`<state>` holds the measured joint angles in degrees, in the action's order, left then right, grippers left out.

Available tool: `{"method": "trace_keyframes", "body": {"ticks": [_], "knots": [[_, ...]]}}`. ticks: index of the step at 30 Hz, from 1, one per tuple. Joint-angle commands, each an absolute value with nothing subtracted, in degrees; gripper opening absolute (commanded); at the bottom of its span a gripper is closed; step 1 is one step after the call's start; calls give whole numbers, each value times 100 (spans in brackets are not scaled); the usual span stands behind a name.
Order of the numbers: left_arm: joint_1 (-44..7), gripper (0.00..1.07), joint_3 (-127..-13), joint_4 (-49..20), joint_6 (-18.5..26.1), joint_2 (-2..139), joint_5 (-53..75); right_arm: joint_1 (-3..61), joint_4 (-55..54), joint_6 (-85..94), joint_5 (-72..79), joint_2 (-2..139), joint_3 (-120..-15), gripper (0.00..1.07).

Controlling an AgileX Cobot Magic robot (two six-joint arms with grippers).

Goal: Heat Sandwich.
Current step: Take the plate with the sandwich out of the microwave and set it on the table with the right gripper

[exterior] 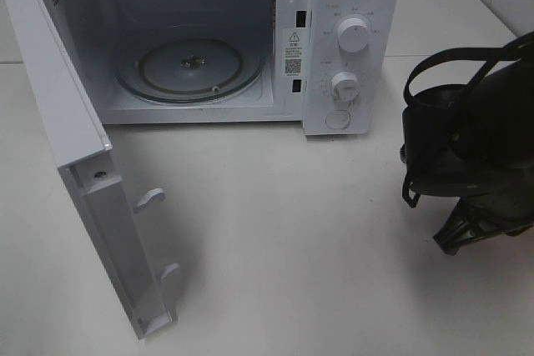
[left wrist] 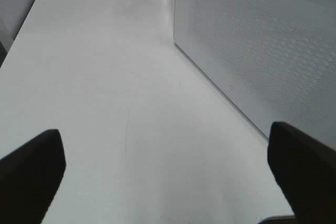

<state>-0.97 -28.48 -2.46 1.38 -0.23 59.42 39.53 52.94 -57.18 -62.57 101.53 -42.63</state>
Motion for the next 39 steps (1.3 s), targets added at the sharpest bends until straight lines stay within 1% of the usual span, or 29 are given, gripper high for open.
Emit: {"method": "trace_keyframes", "body": {"ticks": [1,17,22,29,30,33,35,36,38,39], "knots": [[-74,101,-2825,-241,143,-149,5896,3942,5472,-5959,-6262,10411,-4303,4],[-74,101,-2825,-241,143,-149,5896,3925,5827,-6635,-5838,11121,-4303,4],[-74,101,-2825,-241,143,-149,5896,3925,5942,-6795,-5735,11413,-4303,6],[-74,101,-2825,-241,143,-149,5896,3925,5942,-7070,-5707,11465,-4303,8],[-74,101,-2825,-241,143,-149,5896,3925,5942,-7070,-5701,11465,-4303,8],[-74,101,-2825,-241,143,-149,5896,3925,5919,-7070,-5615,11465,-4303,15],[-74,101,-2825,-241,143,-149,5896,3925,5896,-7070,-5586,11465,-4303,17],[-74,101,-2825,-241,143,-149,5896,3925,5844,-7070,-5552,11465,-4303,23],[-74,101,-2825,-241,143,-149,5896,3925,5793,-7059,-5535,11465,-4303,30],[-74,101,-2825,-241,143,-149,5896,3925,5793,-7059,-5535,11465,-4303,30]]}}
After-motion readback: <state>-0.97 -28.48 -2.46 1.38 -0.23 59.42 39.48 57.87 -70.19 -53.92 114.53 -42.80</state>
